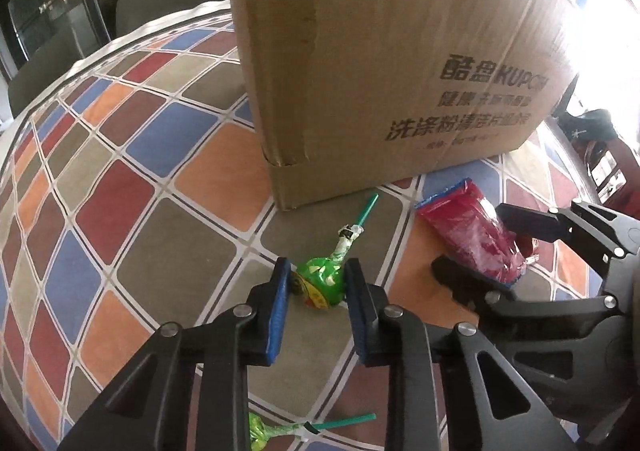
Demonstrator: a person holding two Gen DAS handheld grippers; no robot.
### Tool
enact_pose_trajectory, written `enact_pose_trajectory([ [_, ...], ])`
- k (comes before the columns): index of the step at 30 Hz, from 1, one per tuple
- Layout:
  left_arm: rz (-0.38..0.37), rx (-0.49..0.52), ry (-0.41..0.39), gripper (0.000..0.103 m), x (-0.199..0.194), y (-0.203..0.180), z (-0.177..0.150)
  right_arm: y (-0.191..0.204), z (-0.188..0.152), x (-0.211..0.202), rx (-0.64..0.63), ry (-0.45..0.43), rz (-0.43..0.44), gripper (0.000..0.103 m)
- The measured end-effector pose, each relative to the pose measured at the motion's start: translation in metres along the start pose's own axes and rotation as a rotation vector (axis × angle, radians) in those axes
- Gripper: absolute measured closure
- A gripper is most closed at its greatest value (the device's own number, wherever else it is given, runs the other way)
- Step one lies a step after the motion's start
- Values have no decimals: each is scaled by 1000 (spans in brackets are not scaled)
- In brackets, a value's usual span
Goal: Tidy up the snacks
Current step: 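Grasp the green lollipop with the left tool while the right tool grasps the pink-red bag, then carry the lollipop with the left tool while the right tool carries the pink-red bag toward the box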
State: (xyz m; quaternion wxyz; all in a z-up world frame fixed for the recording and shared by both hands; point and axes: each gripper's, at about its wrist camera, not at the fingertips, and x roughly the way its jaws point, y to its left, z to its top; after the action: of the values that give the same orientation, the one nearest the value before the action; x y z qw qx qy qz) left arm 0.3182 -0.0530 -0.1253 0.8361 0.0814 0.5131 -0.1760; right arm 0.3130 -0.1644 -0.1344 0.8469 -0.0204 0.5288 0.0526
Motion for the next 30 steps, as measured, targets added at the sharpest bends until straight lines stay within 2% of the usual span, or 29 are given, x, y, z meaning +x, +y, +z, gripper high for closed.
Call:
enact_pose_trajectory([
  [3,-5,-6,-6,76,-2,0,-2,3,-1,1,-4,-9,-18,50],
  [8,-7,-23,-8,76,-5,0,-7,-2,-2,-2,31,-14,-13,59],
  [19,-15,-65,-50,76,-30,-1,-18,-5,-17,-23,54,-42,7,60],
  [30,-22,-84,-134,76,-69,-5,-20,-11,-13,-62,52,-122,14,60],
])
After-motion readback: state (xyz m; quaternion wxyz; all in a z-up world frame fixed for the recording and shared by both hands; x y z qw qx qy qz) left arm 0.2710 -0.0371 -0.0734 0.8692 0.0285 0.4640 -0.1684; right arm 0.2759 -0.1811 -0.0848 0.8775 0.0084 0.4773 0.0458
